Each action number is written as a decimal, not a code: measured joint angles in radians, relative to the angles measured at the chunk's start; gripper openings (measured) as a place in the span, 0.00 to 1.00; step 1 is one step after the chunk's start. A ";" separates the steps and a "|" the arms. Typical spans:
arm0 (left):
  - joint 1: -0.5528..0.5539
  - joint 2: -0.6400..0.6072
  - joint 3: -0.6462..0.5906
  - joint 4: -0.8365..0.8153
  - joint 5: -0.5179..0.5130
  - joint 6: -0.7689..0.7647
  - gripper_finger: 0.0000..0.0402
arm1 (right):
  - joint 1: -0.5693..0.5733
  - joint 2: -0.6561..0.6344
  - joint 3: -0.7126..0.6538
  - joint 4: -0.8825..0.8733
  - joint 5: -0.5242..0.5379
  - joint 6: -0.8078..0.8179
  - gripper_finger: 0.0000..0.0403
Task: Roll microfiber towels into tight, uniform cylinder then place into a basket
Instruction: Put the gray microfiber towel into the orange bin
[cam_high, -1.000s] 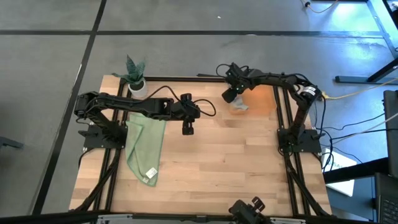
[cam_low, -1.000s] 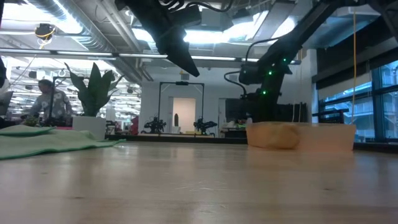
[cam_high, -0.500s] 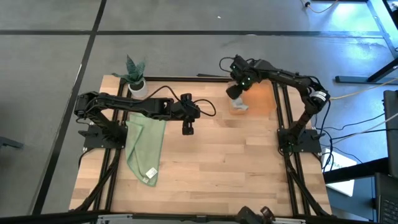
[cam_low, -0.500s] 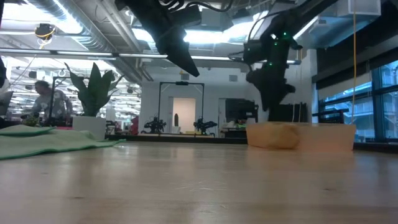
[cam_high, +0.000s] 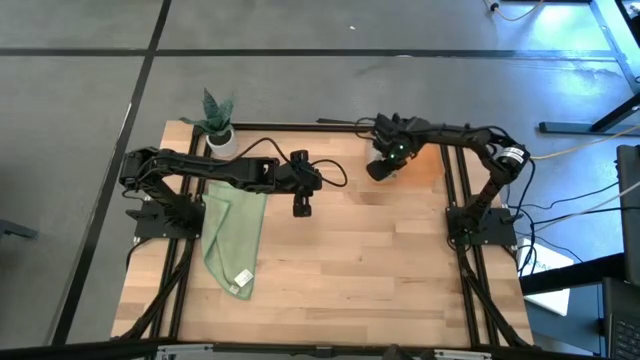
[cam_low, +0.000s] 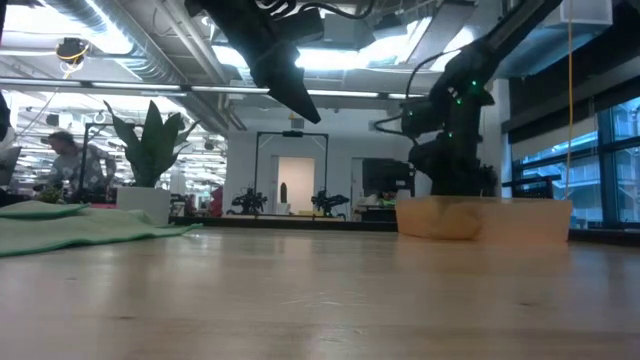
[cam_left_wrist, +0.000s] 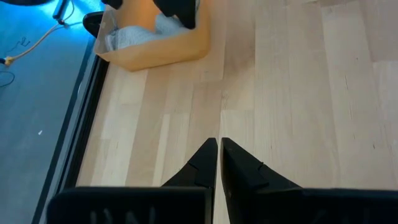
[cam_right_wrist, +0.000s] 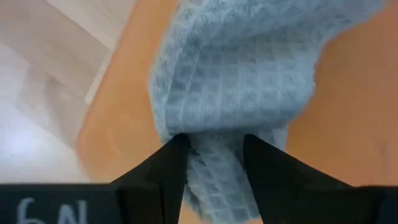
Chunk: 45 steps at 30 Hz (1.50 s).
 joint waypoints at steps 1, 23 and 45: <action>0.000 0.000 0.000 0.000 0.000 0.000 0.03 | 0.000 0.000 -0.015 0.021 -0.001 0.000 0.40; 0.003 0.000 0.000 0.000 -0.001 -0.004 0.03 | -0.007 -0.151 0.191 -0.024 0.112 -0.035 0.40; 0.030 -0.162 0.000 -0.294 -0.025 -0.364 0.03 | 0.182 -0.328 0.186 -0.044 0.141 -0.056 0.40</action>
